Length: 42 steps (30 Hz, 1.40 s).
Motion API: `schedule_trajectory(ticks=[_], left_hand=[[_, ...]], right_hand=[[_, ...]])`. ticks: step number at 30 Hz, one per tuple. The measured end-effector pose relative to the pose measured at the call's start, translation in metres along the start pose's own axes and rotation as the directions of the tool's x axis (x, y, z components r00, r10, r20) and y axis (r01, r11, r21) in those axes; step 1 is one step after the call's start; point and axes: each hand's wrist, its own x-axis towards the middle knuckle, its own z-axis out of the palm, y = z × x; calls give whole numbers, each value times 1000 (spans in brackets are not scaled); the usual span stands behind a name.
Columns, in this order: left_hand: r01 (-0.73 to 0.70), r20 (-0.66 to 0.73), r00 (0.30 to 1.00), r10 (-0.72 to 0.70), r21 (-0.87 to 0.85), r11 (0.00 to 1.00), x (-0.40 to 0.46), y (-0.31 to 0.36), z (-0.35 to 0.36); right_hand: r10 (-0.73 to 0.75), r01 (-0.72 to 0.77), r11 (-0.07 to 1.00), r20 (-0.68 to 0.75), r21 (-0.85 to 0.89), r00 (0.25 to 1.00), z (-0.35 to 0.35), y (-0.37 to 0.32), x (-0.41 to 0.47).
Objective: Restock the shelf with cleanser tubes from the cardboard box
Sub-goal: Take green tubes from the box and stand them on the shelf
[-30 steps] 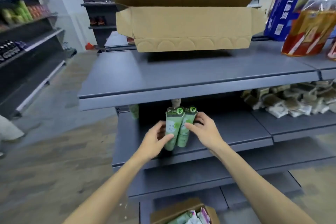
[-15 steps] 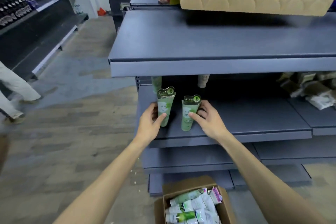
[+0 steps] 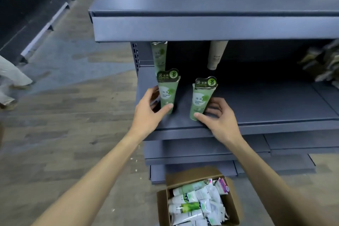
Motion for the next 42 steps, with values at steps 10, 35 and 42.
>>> schedule_trajectory(ticks=[10,35,42], left_hand=[[-33,-162,985,56,138,990,14,-27,17],[-101,-283,937,203,337,936,117,-53,13],[-104,-277,940,199,322,941,119,-55,13]], right_hand=[[-117,107,975,-40,-192,992,36,8,19],[-273,244,947,-123,-208,954,93,18,92],[-271,243,948,-122,-204,955,93,18,91]])
